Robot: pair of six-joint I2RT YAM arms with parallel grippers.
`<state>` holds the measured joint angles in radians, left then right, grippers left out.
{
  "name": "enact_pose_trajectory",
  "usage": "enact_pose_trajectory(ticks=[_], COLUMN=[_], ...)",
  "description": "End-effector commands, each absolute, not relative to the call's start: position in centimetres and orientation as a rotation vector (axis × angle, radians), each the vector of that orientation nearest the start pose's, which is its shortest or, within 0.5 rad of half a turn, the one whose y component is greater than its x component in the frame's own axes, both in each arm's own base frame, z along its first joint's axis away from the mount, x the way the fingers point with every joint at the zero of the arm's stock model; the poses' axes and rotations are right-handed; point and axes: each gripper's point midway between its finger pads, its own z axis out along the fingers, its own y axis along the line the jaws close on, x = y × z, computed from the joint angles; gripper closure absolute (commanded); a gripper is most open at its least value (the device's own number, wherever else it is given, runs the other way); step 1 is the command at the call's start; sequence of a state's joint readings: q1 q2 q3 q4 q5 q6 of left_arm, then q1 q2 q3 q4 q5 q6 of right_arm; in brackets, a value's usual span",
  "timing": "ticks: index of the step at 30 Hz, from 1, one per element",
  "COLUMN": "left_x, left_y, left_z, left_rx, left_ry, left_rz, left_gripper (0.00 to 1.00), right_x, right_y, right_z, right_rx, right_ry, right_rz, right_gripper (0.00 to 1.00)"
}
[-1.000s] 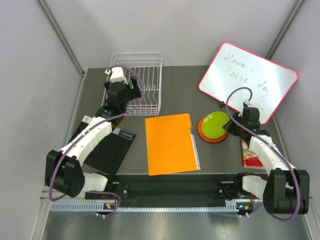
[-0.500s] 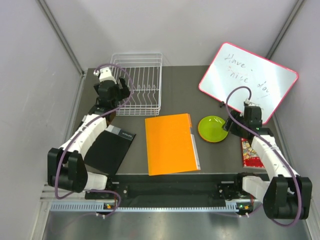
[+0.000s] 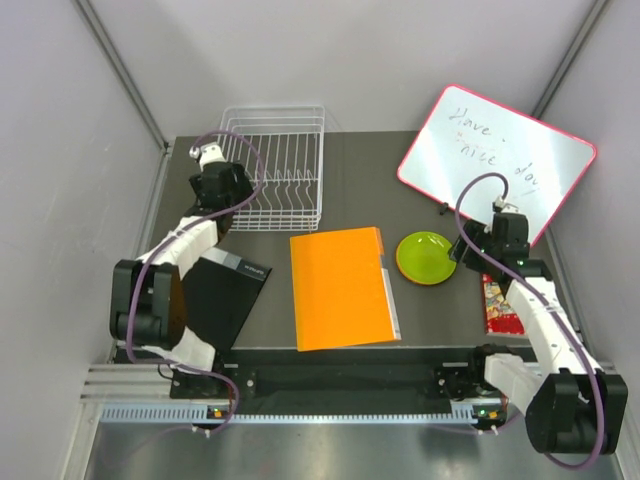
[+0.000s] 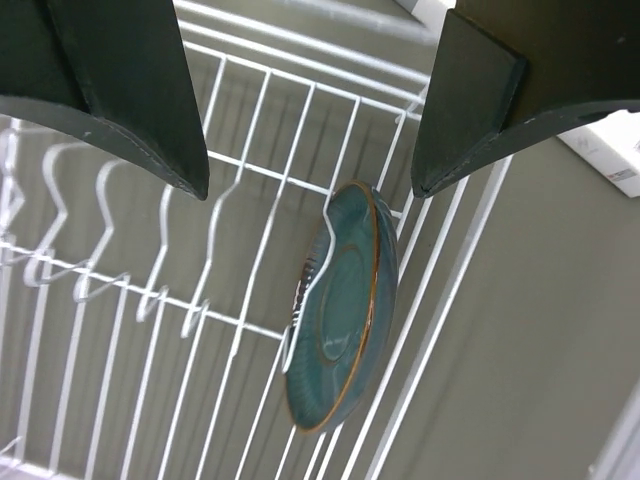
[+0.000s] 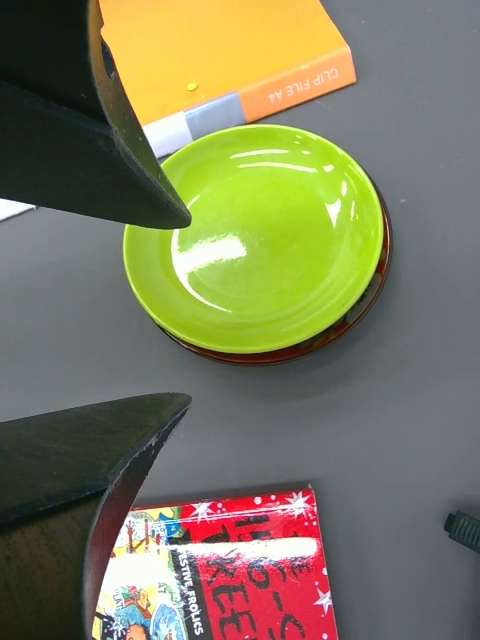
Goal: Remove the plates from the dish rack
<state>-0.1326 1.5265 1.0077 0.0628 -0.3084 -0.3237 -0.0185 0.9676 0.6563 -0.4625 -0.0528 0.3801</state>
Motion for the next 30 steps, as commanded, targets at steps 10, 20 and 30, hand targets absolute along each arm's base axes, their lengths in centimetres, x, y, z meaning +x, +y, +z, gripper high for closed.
enact_pose_trajectory(ticks=[10, 20, 30], left_x=[50.8, 51.7, 51.7], left_y=[0.2, 0.5, 0.3], left_z=[16.5, 14.0, 13.1], left_rx=[-0.501, -0.501, -0.481], left_ry=[1.855, 1.890, 1.901], left_rz=[0.045, 0.050, 0.021], left_gripper=[0.21, 0.55, 1.00], right_x=[29.1, 29.7, 29.7], right_y=[1.7, 1.8, 1.8], right_z=[11.6, 10.0, 9.5], right_rx=[0.405, 0.400, 0.398], right_ry=[2.304, 2.352, 2.360], right_rz=[0.225, 0.225, 0.221], right_gripper=[0.33, 0.33, 0.33])
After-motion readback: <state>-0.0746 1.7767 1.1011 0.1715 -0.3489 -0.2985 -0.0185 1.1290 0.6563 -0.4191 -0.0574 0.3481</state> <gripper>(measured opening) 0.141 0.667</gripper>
